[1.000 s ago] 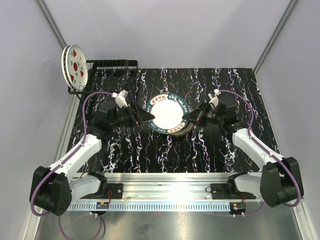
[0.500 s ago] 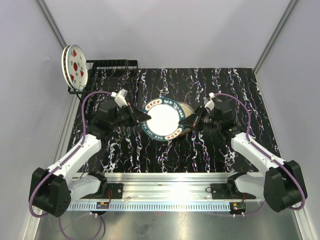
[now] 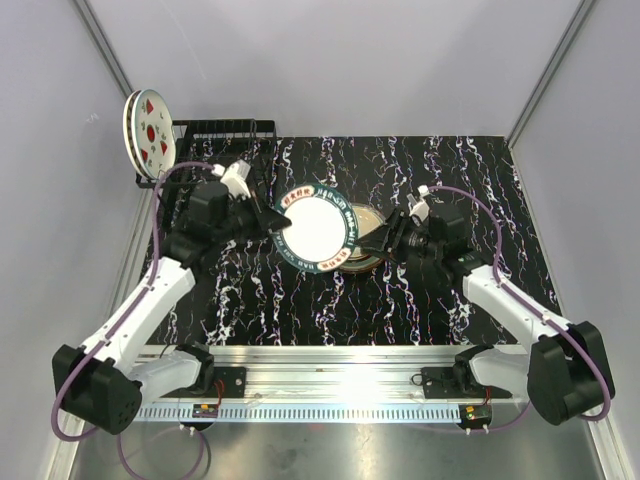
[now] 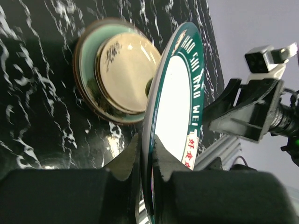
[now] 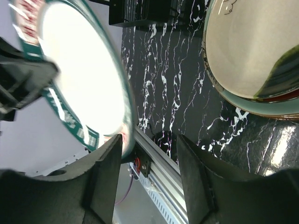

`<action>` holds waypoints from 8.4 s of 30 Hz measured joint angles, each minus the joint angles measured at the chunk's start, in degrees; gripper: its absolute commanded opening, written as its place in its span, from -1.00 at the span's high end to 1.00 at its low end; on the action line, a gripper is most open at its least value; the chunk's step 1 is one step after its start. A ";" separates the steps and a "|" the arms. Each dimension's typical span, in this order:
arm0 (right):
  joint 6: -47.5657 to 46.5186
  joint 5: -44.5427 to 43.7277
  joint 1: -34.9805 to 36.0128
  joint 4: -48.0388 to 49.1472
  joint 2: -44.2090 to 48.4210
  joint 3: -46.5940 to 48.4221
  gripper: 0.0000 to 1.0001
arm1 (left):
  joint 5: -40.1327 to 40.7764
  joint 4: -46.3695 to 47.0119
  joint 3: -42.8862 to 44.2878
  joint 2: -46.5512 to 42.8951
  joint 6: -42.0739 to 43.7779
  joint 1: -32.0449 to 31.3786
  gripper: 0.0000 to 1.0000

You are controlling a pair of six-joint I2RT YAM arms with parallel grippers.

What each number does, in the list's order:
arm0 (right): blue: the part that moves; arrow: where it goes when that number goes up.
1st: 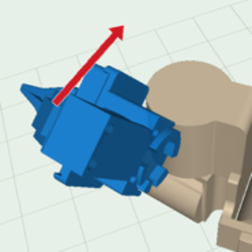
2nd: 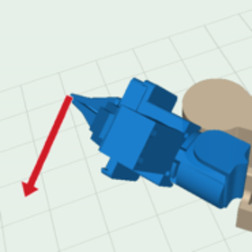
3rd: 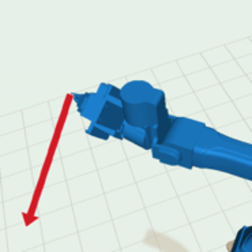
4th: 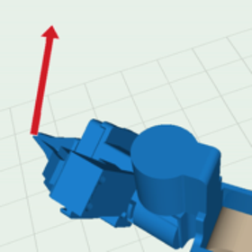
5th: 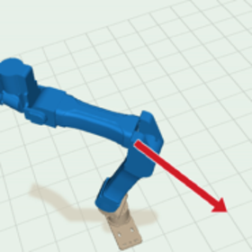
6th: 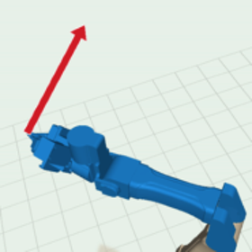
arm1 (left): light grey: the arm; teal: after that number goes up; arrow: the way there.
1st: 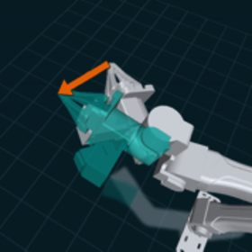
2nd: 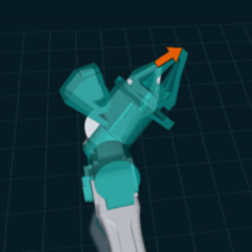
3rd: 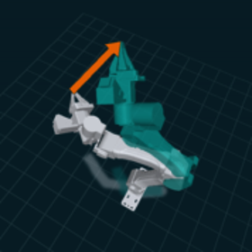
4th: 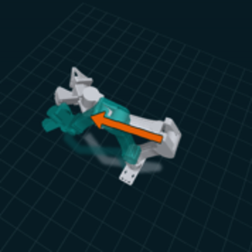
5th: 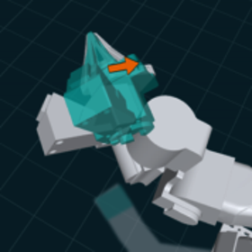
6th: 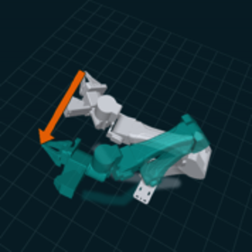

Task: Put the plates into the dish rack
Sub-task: Pass the plate from the right arm to the left, then insert the plate into the dish rack, then grab a plate with the right arm

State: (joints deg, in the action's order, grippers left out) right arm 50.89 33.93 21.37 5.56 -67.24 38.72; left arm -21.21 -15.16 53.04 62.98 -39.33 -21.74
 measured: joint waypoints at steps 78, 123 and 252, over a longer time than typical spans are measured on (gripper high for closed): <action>-18.10 -4.26 -1.55 -6.93 -11.69 2.56 0.70 | 45.20 1.11 32.20 14.86 62.07 18.75 1.00; -18.03 -2.78 -3.13 -4.92 -14.45 2.56 0.70 | 45.64 4.35 28.57 15.21 65.40 19.45 1.00; -15.47 -14.80 -9.18 -13.88 -12.20 5.07 0.31 | 12.46 -6.12 22.03 -8.68 31.71 16.06 -0.98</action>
State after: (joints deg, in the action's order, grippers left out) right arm 35.42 19.14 12.19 -8.32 -79.44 43.79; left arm -8.75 -21.28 75.07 54.30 -7.62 -5.67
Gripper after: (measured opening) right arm 0.349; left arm 0.987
